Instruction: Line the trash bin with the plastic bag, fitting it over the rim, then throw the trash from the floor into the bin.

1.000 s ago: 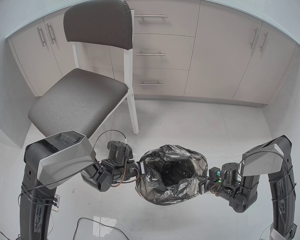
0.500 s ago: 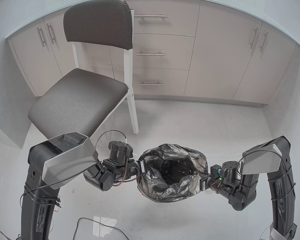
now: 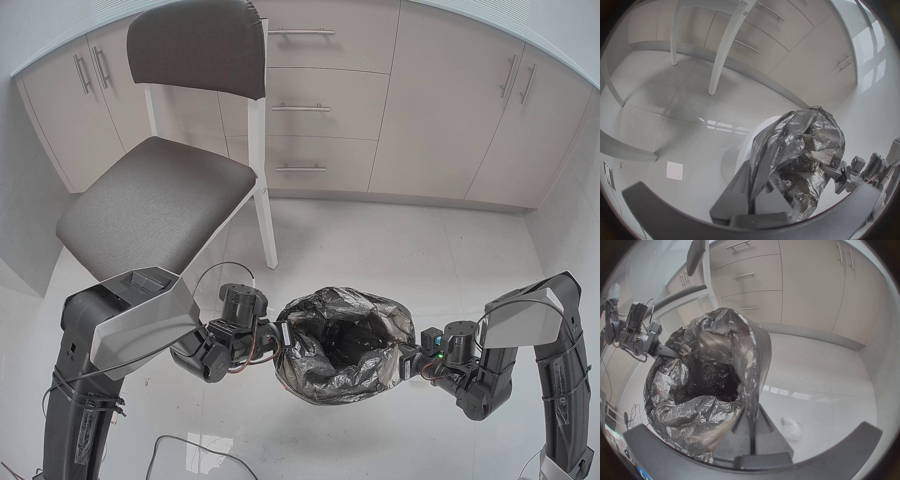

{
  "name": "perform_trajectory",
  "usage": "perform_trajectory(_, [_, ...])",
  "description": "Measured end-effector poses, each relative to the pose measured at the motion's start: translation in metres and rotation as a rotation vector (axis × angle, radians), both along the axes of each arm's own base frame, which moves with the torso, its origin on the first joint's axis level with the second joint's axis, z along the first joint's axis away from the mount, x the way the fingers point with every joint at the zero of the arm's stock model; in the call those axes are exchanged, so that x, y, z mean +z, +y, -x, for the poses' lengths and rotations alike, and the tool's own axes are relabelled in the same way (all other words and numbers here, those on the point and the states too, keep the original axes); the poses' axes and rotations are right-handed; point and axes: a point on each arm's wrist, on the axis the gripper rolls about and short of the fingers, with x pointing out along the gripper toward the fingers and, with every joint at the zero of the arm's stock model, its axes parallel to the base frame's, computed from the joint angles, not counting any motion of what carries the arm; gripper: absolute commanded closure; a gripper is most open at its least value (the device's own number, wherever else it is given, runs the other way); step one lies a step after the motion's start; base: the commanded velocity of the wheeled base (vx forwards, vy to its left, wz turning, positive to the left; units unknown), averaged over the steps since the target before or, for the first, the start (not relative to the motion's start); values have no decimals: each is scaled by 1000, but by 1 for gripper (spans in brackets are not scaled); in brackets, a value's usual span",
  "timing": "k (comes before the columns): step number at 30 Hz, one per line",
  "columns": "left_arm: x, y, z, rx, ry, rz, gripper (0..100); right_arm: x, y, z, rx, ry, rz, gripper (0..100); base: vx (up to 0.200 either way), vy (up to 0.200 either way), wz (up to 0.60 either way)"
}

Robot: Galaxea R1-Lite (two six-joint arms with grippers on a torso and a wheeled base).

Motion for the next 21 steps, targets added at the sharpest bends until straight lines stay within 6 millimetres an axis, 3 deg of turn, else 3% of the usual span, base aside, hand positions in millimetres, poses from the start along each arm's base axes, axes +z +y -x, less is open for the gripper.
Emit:
perform_trajectory(5, [0, 0, 0, 1, 1, 0, 100, -1, 0, 0, -6, -1, 3, 100, 0, 0, 0])
perform_trajectory(6, [-1, 0, 0, 0, 3, -1, 100, -1, 0, 0, -11, -1, 5, 0, 0, 0, 0])
perform_trajectory(21, [-1, 1, 2, 3, 7, -2, 100, 0, -1, -2, -23, -7, 5, 0, 0, 0, 0])
